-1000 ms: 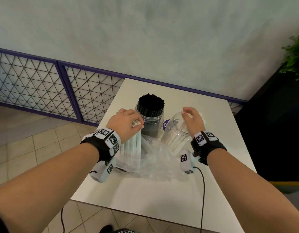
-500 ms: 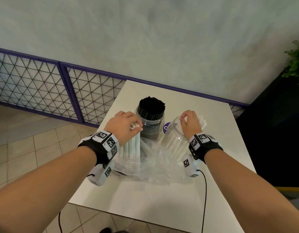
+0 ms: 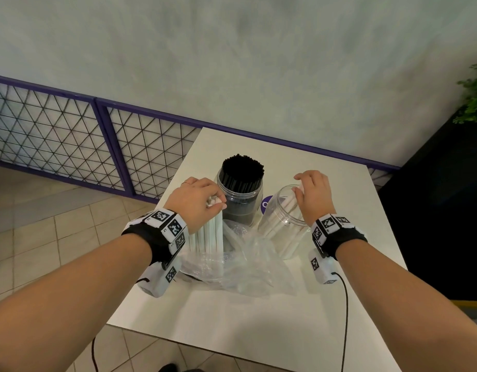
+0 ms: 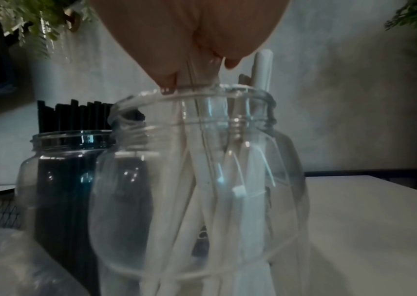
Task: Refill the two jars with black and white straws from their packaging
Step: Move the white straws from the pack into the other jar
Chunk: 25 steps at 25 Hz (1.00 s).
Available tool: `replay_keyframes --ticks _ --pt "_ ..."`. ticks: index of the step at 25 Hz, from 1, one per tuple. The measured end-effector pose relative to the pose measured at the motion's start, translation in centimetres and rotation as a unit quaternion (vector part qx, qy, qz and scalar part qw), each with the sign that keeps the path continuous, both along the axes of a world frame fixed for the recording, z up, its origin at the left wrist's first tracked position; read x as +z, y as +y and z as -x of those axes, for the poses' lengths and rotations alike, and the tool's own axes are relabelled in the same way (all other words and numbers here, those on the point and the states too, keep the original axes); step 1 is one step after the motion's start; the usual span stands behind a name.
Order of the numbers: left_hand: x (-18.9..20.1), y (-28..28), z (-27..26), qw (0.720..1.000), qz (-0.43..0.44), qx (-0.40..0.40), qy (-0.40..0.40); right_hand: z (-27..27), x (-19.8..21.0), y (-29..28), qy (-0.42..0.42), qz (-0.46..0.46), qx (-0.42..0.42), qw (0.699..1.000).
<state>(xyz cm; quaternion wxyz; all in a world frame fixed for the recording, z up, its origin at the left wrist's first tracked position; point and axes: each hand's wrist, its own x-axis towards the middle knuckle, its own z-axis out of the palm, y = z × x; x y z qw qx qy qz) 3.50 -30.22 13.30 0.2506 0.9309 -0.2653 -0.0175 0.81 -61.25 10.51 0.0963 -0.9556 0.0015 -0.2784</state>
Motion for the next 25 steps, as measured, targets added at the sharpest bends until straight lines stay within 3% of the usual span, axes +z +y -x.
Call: replay_keyframes --ticks 3,7,12,17,21,23,25 --pt "0.0 0.1 0.0 1.000 -0.001 -0.002 0.002 -0.2 0.5 -0.5 0.007 0.023 -0.098 0.995" --pt "0.0 0.2 0.0 1.000 0.003 0.004 0.001 -0.3 1.0 -1.4 0.044 -0.079 -0.151 0.984" --pt "0.1 0.3 0.1 1.000 0.002 0.010 -0.003 -0.5 1.2 -2.6 0.113 -0.188 -0.090 0.971" --pt "0.0 0.3 -0.1 1.000 0.000 0.005 -0.007 -0.2 1.2 -2.7 0.160 -0.149 -0.076 0.973" --pt "-0.2 0.5 -0.2 1.000 0.007 0.009 -0.004 0.5 2.9 -1.1 0.045 -0.100 -0.123 0.986" --pt "-0.2 0.5 -0.2 1.000 0.009 0.009 -0.006 1.6 4.3 1.0 -0.037 -0.110 -0.070 0.991" --pt "-0.1 0.4 -0.1 1.000 0.010 0.010 -0.006 3.2 5.1 4.4 -0.063 -0.145 0.015 0.987"
